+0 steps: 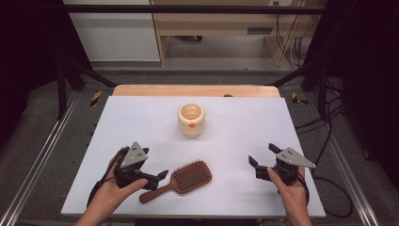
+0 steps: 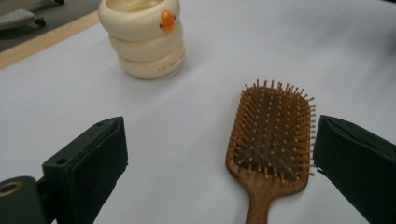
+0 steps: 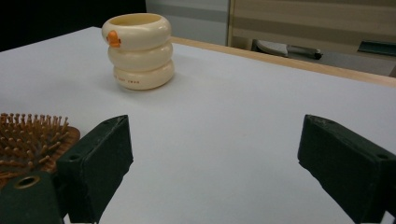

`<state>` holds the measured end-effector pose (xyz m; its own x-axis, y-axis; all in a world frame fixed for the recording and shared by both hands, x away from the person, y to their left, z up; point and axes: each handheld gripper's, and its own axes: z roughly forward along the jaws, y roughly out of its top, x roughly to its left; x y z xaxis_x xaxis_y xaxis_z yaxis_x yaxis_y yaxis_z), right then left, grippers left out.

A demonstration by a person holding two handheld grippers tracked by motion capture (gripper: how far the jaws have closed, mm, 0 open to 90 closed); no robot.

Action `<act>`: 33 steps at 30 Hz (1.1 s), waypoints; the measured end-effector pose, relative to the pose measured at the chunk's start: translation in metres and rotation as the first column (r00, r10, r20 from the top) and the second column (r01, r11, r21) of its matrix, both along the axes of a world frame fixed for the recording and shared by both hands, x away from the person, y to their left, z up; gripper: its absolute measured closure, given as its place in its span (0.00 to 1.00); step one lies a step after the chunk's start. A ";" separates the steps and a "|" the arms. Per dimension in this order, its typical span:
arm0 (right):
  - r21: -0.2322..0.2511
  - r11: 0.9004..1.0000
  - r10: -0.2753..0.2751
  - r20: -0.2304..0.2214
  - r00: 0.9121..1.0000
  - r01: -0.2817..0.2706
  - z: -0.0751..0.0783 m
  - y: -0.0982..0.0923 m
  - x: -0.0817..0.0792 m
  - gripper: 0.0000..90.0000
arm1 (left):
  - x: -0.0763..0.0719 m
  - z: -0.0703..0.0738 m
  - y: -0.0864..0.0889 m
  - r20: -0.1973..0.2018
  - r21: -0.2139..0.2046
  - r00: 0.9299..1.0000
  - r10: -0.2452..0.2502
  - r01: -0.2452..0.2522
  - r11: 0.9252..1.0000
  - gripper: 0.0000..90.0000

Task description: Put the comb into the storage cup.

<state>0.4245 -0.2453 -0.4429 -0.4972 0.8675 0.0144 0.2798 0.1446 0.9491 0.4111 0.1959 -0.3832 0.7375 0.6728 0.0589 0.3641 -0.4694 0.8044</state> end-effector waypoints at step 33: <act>-0.037 0.999 0.024 -0.032 0.999 -0.026 -0.008 0.004 0.003 0.11 | 0.008 -0.036 -0.019 -0.136 0.201 0.988 -0.070 0.097 0.975 0.06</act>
